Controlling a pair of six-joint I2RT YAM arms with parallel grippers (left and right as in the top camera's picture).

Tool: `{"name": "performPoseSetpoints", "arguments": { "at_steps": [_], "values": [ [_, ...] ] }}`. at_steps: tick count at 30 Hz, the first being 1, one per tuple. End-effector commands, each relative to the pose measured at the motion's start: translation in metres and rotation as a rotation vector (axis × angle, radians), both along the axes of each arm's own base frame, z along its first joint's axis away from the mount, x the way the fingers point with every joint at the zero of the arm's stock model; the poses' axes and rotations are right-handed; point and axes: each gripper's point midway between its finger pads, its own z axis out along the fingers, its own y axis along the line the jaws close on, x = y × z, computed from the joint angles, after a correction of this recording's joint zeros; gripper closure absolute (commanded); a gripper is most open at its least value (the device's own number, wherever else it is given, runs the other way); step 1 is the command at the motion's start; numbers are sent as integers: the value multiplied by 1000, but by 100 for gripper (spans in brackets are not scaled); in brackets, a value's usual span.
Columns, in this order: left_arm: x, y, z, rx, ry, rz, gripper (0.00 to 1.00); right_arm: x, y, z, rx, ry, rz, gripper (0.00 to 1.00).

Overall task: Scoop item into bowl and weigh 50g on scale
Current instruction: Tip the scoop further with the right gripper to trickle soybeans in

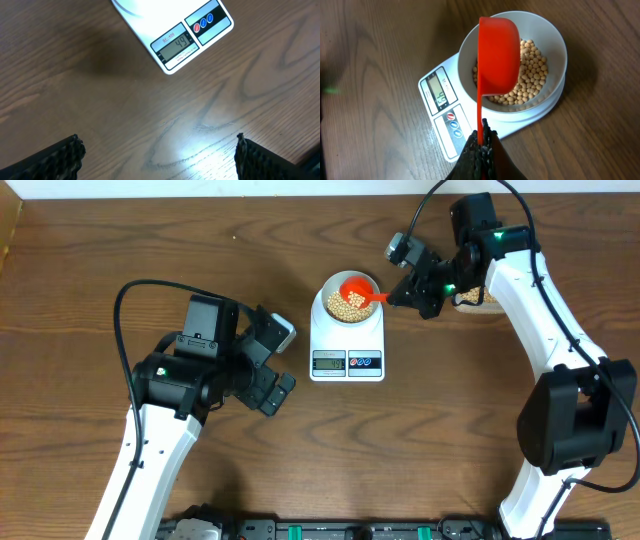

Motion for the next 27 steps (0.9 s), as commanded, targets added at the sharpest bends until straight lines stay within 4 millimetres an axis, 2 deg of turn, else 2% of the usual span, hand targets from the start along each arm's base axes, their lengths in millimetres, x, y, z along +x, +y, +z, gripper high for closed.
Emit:
{"name": "performPoseSetpoints", "arguments": {
  "at_steps": [1, 16, 20, 27],
  "values": [
    [0, 0, -1, 10, -2, -14, 2, 1, 3, 23, 22, -48, -1, 99],
    [0, 0, -1, 10, -2, -14, 2, 1, 4, 23, 23, -47, 1, 99],
    [0, 0, -1, 10, -2, -14, 2, -11, 13, 28, 67, -70, 93, 99],
    [0, 0, -1, 10, -2, -14, 2, 1, 3, 23, 21, -59, 10, 99]
  ]
}}
